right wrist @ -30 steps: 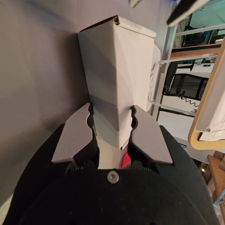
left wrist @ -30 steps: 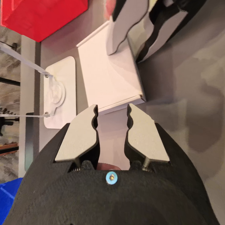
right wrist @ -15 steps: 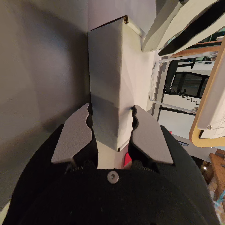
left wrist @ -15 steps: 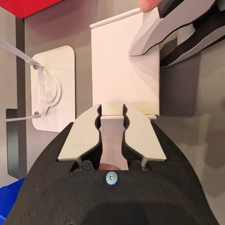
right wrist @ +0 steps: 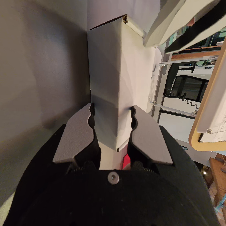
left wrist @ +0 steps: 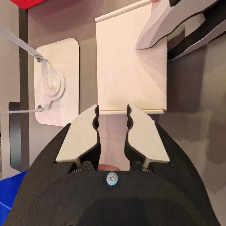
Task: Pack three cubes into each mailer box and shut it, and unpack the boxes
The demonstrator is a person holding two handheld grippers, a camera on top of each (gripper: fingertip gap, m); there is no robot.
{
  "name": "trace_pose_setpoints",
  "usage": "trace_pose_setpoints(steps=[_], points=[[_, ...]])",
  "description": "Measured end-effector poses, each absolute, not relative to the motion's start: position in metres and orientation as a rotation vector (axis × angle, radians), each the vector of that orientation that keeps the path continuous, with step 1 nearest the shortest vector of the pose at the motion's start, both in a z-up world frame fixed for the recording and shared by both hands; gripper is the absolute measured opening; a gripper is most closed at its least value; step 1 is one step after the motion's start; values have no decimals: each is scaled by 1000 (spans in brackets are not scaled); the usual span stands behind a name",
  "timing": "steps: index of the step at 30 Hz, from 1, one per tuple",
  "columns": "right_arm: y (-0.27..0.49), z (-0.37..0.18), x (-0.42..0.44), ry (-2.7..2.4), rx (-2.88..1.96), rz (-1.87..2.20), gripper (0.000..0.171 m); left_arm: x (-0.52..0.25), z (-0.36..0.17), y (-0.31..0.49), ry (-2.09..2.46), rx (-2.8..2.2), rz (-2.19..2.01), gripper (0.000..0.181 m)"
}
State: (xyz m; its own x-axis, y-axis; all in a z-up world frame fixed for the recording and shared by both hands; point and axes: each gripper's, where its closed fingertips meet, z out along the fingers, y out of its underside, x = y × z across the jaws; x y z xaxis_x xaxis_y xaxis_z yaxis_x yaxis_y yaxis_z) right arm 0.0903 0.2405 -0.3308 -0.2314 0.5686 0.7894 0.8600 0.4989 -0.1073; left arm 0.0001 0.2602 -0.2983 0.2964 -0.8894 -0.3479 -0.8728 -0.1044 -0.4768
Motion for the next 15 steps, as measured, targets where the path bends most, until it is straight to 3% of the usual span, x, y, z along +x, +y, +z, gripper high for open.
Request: trace_pose_setpoints(steps=[11,15], points=[[241,-331,90,-1948,-1192,-448,56,-4,-302,237,1335,-2063,-236,33],[242,-331,90,-1952,-1190,-463,56,-11,-302,242,1175,-2189,-282,56]])
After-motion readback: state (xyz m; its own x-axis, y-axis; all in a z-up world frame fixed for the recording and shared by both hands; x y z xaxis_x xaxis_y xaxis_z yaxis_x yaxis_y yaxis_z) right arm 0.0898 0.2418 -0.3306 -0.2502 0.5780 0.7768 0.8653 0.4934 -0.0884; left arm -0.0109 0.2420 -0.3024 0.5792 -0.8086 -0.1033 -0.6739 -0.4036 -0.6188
